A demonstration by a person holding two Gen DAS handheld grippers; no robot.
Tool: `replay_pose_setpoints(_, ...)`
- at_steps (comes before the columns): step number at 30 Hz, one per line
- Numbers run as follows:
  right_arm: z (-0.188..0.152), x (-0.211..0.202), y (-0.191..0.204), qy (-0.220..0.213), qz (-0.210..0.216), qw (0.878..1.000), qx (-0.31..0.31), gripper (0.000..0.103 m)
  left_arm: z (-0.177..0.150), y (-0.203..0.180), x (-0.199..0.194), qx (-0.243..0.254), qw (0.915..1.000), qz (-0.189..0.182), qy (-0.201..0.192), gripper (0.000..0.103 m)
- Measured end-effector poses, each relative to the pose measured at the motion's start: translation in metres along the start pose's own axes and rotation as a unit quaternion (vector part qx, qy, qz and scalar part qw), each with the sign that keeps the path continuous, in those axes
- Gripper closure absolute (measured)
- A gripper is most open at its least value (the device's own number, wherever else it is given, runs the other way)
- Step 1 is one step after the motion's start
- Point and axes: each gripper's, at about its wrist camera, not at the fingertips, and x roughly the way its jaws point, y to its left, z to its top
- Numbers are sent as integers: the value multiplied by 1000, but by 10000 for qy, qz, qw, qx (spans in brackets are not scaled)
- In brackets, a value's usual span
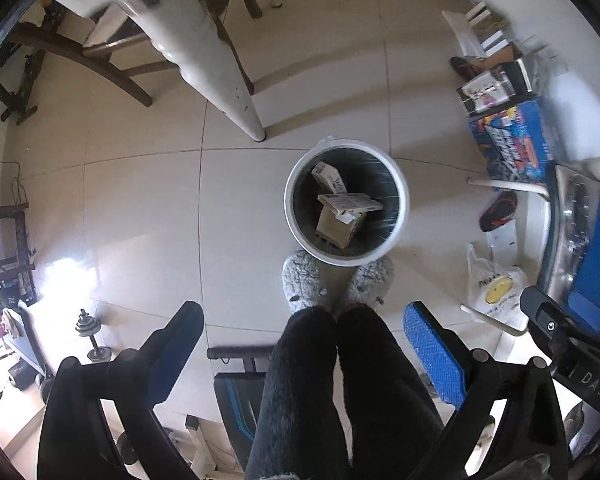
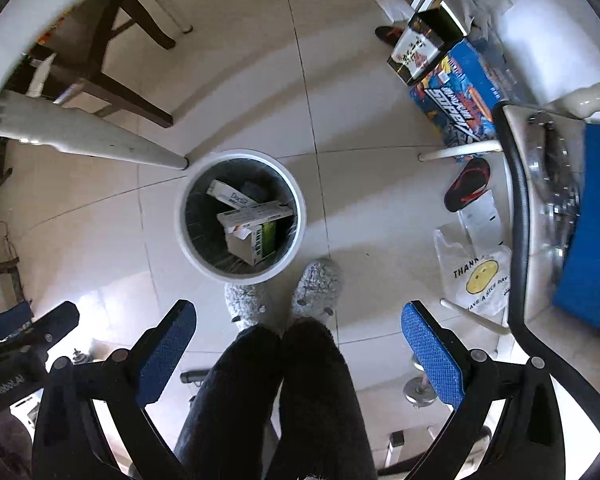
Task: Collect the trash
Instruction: 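Move both open tools back over the table, then grasp the silver blister pack with the left tool while the right tool grasps the white leaflet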
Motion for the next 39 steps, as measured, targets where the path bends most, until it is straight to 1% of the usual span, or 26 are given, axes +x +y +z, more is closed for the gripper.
replay_pose_setpoints(3,-10,-37,1,-57,73,10000,8,0,-10,4,-35,34,9999,16,-101,1)
replay_pose_setpoints(6,-21,-81,4,-87,237,9996,82,0,-14,9,-67,14,9997,59,-240,1)
replay_pose_setpoints(9,-27,-124,9,-187,416,9989,146,0,-10,12,-108,69,9983,74,-567,1)
replay_pose_setpoints(11,-24,-153,12,-315,545,9978,200,0,-4,10,-136,131,9961,54,-872,1)
replay_pose_setpoints(15,-7,-214,14,-731,796,9936,330,0,31,-1,-194,171,9893,-23,-1449,1)
replay_pose_setpoints(18,19,-254,6,-1053,936,9886,541,0,66,-17,-232,261,9828,-18,-1827,1)
replay_pose_setpoints(20,44,-282,-9,-1302,959,9838,769,0,89,-29,-251,314,9789,13,-2018,1)
replay_pose_setpoints(22,67,-299,-27,-1449,1009,9791,1011,0,118,-45,-267,354,9763,-16,-2135,1)
replay_pose_setpoints(24,96,-315,-50,-1582,1012,9733,1320,0,149,-62,-276,375,9764,-160,-2119,1)
replay_pose_setpoints(26,127,-322,-76,-1632,1025,9686,1570,0,181,-78,-276,328,9796,-351,-1951,1)
replay_pose_setpoints(27,145,-323,-90,-1633,1007,9664,1712,0,201,-88,-273,234,9814,-505,-1836,1)
replay_pose_setpoints(30,197,-318,-133,-1601,983,9615,2004,0,251,-112,-266,-34,9843,-720,-1613,1)
replay_pose_setpoints(31,221,-314,-150,-1585,980,9592,2124,0,270,-121,-262,-170,9852,-772,-1520,1)
replay_pose_setpoints(33,262,-303,-176,-1509,931,9569,2301,0,305,-132,-249,-523,9858,-1023,-1222,1)
replay_pose_setpoints(34,285,-295,-190,-1437,941,9551,2414,0,325,-137,-237,-786,9848,-1185,-999,1)
replay_pose_setpoints(35,311,-286,-205,-1320,950,9540,2519,0,346,-141,-224,-1088,9816,-1364,-770,2)
replay_pose_setpoints(36,329,-279,-215,-1232,940,9538,2572,0,361,-145,-215,-1315,9785,-1461,-621,2)
replay_pose_setpoints(38,373,-263,-238,-1041,959,9516,2729,0,391,-153,-197,-1726,9712,-1587,-425,2)
replay_pose_setpoints(39,386,-256,-244,-988,963,9505,2784,0,406,-157,-189,-1915,9673,-1623,-369,2)
